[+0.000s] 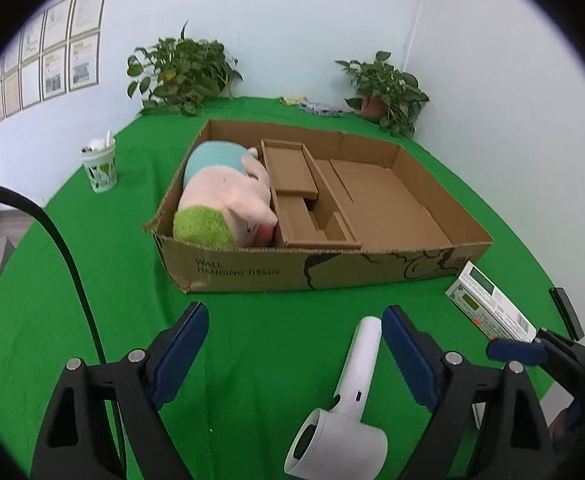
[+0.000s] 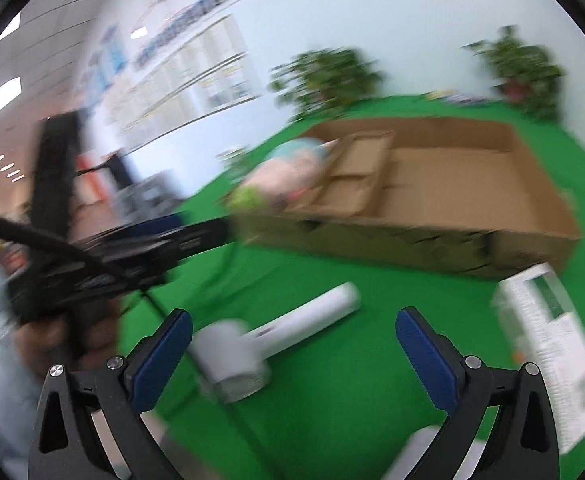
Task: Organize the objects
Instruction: 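Reach the left tool down to the white hair dryer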
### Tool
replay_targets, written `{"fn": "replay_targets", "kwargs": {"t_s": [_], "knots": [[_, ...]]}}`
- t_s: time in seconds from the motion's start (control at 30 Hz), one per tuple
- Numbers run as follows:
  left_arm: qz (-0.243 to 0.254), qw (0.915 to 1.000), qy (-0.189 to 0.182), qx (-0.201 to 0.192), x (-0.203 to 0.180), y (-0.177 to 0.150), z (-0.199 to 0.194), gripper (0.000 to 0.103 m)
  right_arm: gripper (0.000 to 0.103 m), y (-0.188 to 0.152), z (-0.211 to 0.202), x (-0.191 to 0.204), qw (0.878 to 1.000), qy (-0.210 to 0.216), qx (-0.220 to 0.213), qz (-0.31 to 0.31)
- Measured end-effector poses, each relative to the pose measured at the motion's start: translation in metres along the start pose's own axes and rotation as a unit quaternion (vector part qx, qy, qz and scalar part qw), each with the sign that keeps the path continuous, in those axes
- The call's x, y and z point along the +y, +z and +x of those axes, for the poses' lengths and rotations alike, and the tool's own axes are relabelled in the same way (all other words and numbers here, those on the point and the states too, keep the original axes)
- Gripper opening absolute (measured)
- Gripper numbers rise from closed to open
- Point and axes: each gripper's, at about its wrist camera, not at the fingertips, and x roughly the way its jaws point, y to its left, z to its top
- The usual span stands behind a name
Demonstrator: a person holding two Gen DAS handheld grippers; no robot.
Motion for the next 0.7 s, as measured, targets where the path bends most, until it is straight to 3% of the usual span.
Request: {"fn": "replay_targets", "kwargs": {"t_s": [0.1,0.17,0.27,0.33,0.43,0.6,0.7], "knots": [[-0.028,0.997,-0.056,0.046,0.014,-0.007,0.017,0.087,0.102,-0.011,0.009,0.028,0.997,0.072,0.013,-0.028],[-0.043,0.9902,-0.103,0.084,0.019,-0.012,0.033,0.084,0.102,-0.015,0.024,0.032,0.996,0.087,0.028,-0.008],[-0.045,0.9792,-0.14,0.14,0.019,-0.022,0.055,0.073,0.102,-0.021,0.047,0.031,0.997,0.048,0.052,0.01],[-0.033,0.9763,-0.13,0.17,0.016,-0.03,0.066,0.063,0.102,-0.025,0.059,0.03,0.998,0.013,0.061,0.014],[-0.037,0.9726,-0.146,0.177,0.013,-0.035,0.067,0.056,0.102,-0.03,0.064,0.029,0.998,-0.015,0.066,0.009],[-0.059,0.9636,-0.152,0.212,0.002,-0.049,0.067,0.052,0.102,-0.04,0.057,0.024,0.996,-0.055,0.07,-0.01],[-0.067,0.9624,-0.144,0.22,-0.011,-0.058,0.061,0.052,0.102,-0.051,0.047,0.02,0.995,-0.074,0.072,-0.017]]}}
